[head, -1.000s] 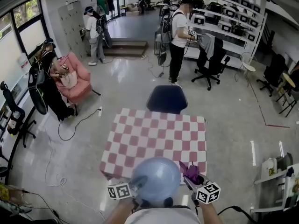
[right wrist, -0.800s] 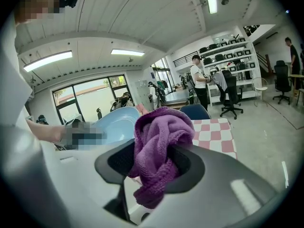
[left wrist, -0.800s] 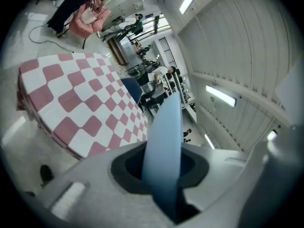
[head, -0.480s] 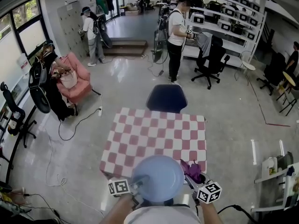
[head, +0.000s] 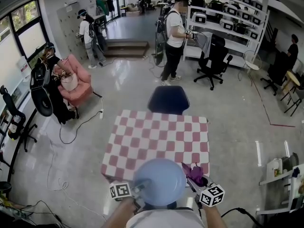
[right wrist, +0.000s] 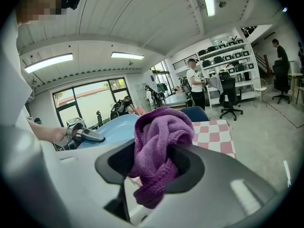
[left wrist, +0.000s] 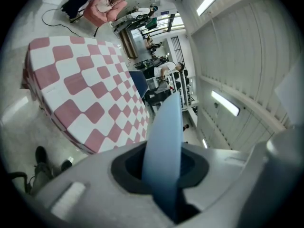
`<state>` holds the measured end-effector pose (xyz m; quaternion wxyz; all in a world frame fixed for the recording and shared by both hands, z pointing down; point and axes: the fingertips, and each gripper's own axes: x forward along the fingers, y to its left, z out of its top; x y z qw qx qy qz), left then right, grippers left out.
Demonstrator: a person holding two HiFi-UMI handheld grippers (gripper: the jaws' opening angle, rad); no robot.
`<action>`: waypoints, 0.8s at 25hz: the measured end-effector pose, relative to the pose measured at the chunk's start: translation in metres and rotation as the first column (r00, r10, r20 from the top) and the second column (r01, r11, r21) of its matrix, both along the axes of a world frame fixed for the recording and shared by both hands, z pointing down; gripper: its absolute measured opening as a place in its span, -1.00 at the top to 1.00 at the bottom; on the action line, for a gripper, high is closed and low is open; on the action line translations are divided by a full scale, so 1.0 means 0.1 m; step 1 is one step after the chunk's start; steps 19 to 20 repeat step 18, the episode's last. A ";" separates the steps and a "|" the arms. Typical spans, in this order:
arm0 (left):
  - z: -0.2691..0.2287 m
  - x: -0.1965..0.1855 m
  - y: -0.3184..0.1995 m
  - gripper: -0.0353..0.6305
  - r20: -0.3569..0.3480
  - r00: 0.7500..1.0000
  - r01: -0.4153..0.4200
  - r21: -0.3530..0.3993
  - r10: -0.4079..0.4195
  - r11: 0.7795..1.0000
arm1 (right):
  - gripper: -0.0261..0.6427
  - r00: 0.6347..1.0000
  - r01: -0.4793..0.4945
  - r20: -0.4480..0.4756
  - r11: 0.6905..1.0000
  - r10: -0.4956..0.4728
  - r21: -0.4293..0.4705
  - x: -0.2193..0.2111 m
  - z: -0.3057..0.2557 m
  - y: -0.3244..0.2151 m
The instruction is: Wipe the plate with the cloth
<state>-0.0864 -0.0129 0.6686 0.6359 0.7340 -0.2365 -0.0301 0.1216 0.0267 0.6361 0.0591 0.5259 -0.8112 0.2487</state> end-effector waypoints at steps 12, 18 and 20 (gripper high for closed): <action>0.03 0.07 0.01 0.67 -0.004 1.000 0.001 -0.012 -0.001 1.000 | 0.42 1.000 -0.028 0.012 1.000 0.028 0.001 0.11 -0.01 0.02; 0.01 0.07 0.00 0.67 0.003 1.000 0.014 -0.011 -0.014 1.000 | 0.42 0.998 -0.051 0.041 0.999 0.051 -0.004 0.15 -0.02 0.05; 0.01 0.07 0.00 0.67 0.003 1.000 0.014 -0.011 -0.014 1.000 | 0.42 0.998 -0.051 0.041 0.999 0.051 -0.004 0.15 -0.02 0.05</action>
